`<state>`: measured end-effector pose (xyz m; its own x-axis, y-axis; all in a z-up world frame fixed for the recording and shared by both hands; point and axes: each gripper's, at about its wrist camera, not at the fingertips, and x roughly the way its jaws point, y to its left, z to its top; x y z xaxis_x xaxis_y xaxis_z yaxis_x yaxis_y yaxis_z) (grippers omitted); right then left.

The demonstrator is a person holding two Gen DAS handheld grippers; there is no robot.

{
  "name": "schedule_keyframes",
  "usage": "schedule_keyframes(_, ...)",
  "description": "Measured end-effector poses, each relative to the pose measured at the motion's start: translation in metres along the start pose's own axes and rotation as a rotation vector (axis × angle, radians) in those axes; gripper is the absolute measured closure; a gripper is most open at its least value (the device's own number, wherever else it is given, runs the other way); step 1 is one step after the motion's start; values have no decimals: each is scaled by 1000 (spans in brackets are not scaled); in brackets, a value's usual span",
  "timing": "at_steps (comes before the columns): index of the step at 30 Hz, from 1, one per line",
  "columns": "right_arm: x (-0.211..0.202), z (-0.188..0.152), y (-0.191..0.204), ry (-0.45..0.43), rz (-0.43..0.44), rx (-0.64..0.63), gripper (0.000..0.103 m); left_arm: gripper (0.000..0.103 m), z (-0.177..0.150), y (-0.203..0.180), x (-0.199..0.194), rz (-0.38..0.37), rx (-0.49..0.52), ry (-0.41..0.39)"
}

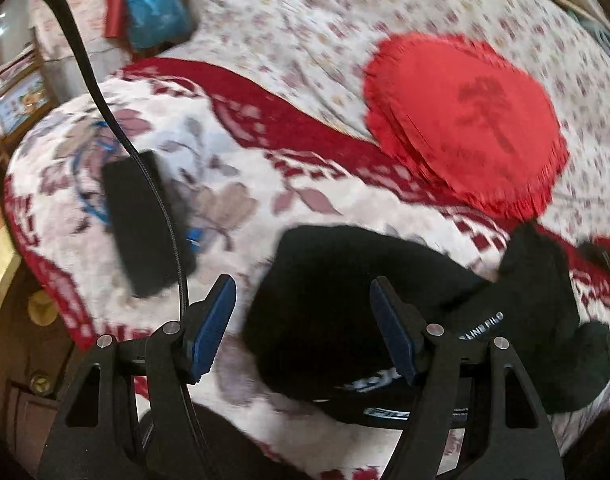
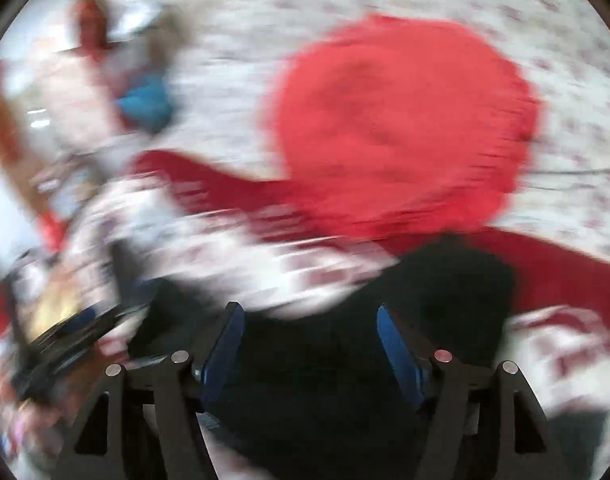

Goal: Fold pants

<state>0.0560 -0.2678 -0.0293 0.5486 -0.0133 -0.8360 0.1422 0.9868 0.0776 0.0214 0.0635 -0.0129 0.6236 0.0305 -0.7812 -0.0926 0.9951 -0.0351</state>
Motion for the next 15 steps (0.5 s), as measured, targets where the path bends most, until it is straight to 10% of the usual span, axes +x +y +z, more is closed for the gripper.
schedule_keyframes(8,108,43,-72,184,-156,109,35,33,-13,-28,23,-19,79,74)
schedule_keyframes(10,118,42,-68,158,-196,47,51,33,-15,-32,25,-19,87,83)
schedule_keyframes(11,119,44,-66,133,-212,16,86,33,-15,-34,26,-18,93,85)
schedule_keyframes(15,76,56,-86,33,-20,153,96,33,-14,-37,25,-17,101,84)
